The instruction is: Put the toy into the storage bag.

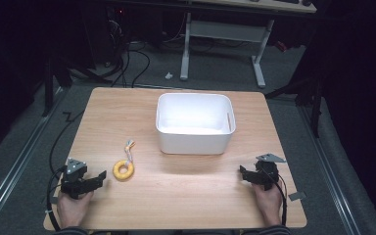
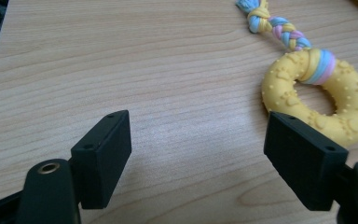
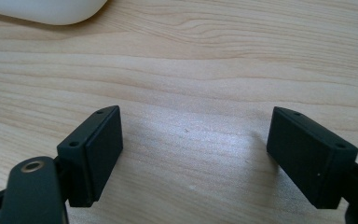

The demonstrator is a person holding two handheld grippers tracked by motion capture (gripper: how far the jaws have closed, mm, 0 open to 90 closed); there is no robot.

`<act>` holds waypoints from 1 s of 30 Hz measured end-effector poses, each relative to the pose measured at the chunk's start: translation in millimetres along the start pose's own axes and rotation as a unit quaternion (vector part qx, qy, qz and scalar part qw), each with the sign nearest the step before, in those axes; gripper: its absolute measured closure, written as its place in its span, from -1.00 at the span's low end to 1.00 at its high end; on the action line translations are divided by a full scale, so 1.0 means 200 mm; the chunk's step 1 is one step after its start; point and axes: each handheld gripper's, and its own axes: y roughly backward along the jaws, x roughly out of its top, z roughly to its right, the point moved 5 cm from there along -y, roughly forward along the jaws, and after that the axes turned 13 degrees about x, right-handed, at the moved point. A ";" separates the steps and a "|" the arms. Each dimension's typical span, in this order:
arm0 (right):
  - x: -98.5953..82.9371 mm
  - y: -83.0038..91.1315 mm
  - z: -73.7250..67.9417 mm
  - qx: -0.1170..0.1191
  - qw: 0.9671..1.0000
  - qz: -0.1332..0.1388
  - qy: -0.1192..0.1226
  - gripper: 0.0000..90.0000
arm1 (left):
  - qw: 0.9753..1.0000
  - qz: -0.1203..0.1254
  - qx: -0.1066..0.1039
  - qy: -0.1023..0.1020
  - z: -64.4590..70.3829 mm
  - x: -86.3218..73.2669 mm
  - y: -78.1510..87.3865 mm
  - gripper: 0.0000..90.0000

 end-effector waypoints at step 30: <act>0.00 0.00 0.00 0.003 1.000 0.000 0.002 -0.55 | 0.998 -0.001 -0.029 -0.052 0.18 0.15 0.08 -0.20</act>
